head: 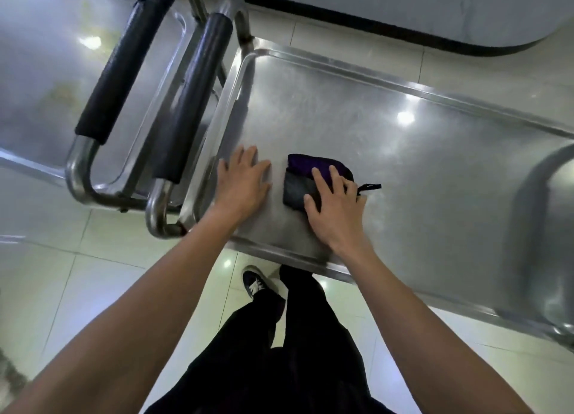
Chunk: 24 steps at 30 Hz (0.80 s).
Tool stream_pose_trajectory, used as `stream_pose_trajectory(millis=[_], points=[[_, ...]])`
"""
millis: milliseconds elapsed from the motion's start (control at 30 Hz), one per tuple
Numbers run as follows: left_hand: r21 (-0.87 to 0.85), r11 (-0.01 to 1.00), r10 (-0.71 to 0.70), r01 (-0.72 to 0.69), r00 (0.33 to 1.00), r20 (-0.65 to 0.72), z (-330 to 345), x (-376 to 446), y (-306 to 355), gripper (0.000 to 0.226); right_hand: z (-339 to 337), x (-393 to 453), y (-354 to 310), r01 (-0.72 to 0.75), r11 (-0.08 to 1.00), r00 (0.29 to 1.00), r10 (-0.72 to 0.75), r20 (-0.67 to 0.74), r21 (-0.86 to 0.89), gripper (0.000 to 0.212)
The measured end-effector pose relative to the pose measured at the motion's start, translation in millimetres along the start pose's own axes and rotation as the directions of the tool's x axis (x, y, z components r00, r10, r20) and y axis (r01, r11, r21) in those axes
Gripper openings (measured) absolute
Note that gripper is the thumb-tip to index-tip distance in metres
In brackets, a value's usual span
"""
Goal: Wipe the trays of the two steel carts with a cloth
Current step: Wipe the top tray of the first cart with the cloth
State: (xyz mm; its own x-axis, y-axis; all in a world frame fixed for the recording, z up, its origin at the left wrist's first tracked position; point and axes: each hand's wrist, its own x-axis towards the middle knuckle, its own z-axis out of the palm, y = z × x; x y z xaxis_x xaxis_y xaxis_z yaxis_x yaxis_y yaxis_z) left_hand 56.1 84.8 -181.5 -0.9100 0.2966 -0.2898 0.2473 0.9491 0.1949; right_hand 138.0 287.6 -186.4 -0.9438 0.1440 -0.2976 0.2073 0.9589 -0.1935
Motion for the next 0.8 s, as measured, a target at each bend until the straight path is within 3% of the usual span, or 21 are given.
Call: stream_pose_trajectory(millis=[167,400,600,800], points=[[0.037,0.999,-0.018,0.016,0.998,0.057,10.3,-35.4,-15.9,0.057,24.6,-68.6,-25.6,0.066,0.994,0.995,-0.073,-0.071,-0.091,0.061],[0.062,0.998,-0.013,0.010,0.999,0.053,13.4,-33.1,-17.5,0.056,48.6,-114.0,-47.5,0.071,0.997,0.994,-0.071,-0.087,-0.006,0.058],[0.061,0.998,-0.015,0.014,1.000,0.016,13.1,-30.9,-20.2,0.046,52.6,-93.3,-51.4,0.003,0.998,0.990,0.007,-0.139,0.069,0.051],[-0.028,0.998,-0.060,0.061,0.998,0.027,5.9,-38.6,-13.9,0.045,32.1,-19.9,-42.9,-0.034,0.992,0.978,0.059,-0.202,0.122,0.050]])
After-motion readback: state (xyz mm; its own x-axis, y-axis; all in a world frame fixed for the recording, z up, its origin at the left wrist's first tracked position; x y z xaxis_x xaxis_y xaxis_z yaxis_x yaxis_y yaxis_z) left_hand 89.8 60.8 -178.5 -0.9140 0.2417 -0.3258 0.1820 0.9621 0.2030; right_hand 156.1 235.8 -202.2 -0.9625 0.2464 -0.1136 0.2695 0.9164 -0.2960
